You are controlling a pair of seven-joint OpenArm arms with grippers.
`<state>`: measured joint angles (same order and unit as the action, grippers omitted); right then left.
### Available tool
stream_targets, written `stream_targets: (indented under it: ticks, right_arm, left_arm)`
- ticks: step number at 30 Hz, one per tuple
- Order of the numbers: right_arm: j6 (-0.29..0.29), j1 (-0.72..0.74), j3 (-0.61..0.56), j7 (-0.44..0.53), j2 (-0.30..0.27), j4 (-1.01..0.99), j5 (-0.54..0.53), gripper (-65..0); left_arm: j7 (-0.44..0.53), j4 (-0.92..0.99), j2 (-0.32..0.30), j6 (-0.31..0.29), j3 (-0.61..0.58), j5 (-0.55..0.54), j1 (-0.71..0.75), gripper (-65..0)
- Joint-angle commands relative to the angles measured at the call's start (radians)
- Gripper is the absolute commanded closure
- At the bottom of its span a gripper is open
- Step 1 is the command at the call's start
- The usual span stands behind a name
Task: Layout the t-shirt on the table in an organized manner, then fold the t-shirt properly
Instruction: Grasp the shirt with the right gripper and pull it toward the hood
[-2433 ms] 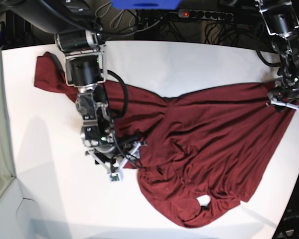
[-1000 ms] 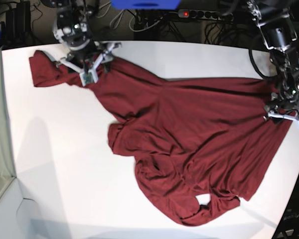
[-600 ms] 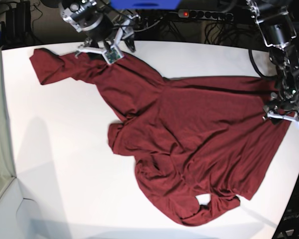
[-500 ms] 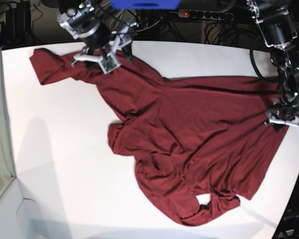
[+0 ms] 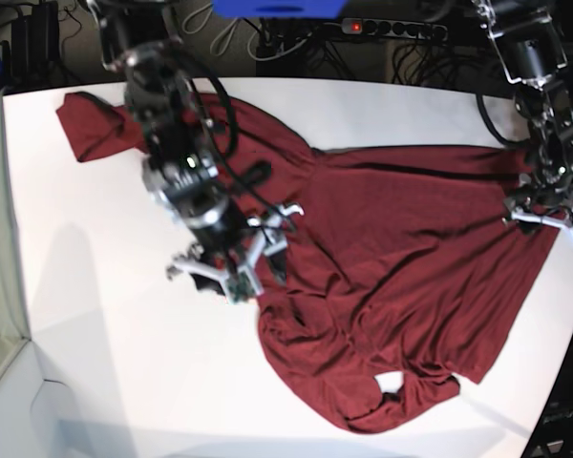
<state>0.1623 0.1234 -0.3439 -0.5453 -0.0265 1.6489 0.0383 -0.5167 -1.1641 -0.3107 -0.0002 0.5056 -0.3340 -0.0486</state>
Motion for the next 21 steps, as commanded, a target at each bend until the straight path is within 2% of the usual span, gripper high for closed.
stream_targets:
  ticks: [1,6,10,12,14,21]
  right_arm:
    - [-0.007,0.057,0.004,0.027,0.012,-0.036,0.002,-32.0]
    - [-0.007,0.244,0.004,0.035,0.052,-0.353,0.002,-32.2]
    - [-0.007,0.324,0.009,0.047,0.058,-0.55,0.002,-31.8]
    - [-0.007,0.319,0.009,0.08,0.055,-0.57,0.002,-31.8]
    - [-0.007,0.27,0.009,0.106,0.029,-0.559,0.007,-31.8]
    - [-0.007,0.069,0.009,0.106,-0.062,-0.393,0.008,-31.8]
  left_arm:
    - [0.022,-0.012,-0.017,0.001,0.003,0.002,-0.004,-38.9]
    - [0.022,-0.012,-0.017,0.001,0.001,-0.006,0.034,-38.9]
    - [0.022,-0.017,-0.017,0.001,0.001,-0.006,0.052,-38.9]
    - [0.022,-0.017,-0.017,0.001,0.001,-0.006,0.052,-38.9]
    - [0.022,-0.018,-0.017,0.001,0.001,-0.006,0.063,-38.9]
    - [0.017,-0.015,-0.015,0.001,0.001,-0.006,0.068,-38.9]
